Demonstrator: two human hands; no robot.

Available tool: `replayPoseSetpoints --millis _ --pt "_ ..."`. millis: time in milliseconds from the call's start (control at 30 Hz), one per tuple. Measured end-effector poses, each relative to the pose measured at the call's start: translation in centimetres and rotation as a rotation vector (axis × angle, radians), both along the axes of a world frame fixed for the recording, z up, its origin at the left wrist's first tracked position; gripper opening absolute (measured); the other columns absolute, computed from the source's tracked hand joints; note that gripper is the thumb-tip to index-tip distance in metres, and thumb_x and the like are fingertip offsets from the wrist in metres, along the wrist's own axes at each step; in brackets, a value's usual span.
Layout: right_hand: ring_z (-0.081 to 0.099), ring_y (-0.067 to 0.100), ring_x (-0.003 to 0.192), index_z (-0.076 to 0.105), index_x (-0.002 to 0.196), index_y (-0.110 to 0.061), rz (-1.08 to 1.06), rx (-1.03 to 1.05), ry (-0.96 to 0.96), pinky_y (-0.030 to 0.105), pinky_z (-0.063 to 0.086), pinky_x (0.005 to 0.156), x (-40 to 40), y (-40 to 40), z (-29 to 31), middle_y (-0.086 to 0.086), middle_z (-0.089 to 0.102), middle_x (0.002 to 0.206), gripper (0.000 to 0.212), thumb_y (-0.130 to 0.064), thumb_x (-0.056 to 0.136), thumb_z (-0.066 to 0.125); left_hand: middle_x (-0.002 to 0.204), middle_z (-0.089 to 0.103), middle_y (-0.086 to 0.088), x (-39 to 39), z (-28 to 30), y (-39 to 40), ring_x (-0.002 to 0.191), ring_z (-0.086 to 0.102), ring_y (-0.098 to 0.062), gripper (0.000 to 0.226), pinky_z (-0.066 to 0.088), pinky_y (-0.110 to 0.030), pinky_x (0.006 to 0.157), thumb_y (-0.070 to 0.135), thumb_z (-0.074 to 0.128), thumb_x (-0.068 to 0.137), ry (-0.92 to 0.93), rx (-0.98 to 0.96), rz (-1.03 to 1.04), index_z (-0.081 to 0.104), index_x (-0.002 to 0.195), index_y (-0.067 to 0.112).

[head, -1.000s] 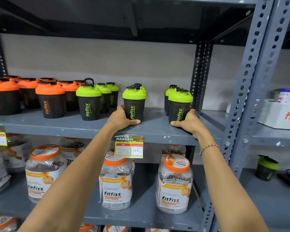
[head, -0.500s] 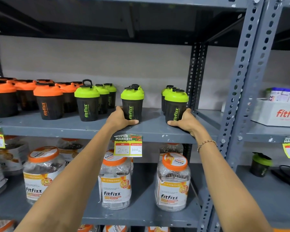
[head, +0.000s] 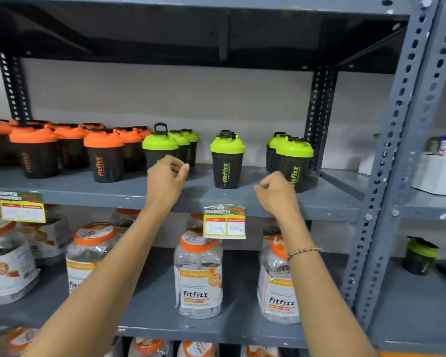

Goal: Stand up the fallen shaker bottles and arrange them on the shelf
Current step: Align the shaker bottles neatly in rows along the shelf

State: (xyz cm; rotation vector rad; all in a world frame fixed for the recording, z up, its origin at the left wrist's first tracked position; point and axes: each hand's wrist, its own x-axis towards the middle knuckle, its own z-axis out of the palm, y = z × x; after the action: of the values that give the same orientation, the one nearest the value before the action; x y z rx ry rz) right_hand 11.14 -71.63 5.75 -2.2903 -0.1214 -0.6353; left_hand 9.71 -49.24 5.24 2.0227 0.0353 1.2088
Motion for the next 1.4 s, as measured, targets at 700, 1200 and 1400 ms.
replayPoseSetpoints --millis 700,1200,1400 --pt "0.052 0.023 0.115 0.02 0.132 0.002 0.366 0.284 0.267 0.029 0.041 0.089 3.1 21.8 1.2 0.009 0.054 0.121 0.09 -0.015 0.071 0.084 0.141 0.043 -0.02 0.2 1.4 20.6 0.129 0.043 -0.036 0.099 0.038 -0.043 0.103 0.035 0.083 0.07 0.552 -0.09 -0.023 0.024 0.139 -0.005" --pt "0.055 0.028 0.117 0.039 0.125 -0.002 0.179 0.162 0.127 0.033 0.047 0.09 3.6 22.4 0.1 0.013 0.057 0.129 0.08 -0.025 0.066 0.087 0.136 0.048 -0.018 1.1 -0.2 22.2 0.126 0.044 -0.036 0.082 0.037 -0.046 0.101 0.052 0.066 0.082 0.638 0.128 0.099 0.032 0.135 0.0" --pt "0.055 0.027 0.117 0.038 0.125 -0.003 0.17 0.167 0.13 0.035 0.047 0.093 3.4 22.3 0.1 0.013 0.056 0.128 0.083 -0.028 0.064 0.088 0.134 0.051 -0.017 0.9 -0.4 22.1 0.123 0.048 -0.036 0.074 0.039 -0.046 0.101 0.052 0.062 0.085 0.625 0.159 0.11 0.034 0.132 0.002"
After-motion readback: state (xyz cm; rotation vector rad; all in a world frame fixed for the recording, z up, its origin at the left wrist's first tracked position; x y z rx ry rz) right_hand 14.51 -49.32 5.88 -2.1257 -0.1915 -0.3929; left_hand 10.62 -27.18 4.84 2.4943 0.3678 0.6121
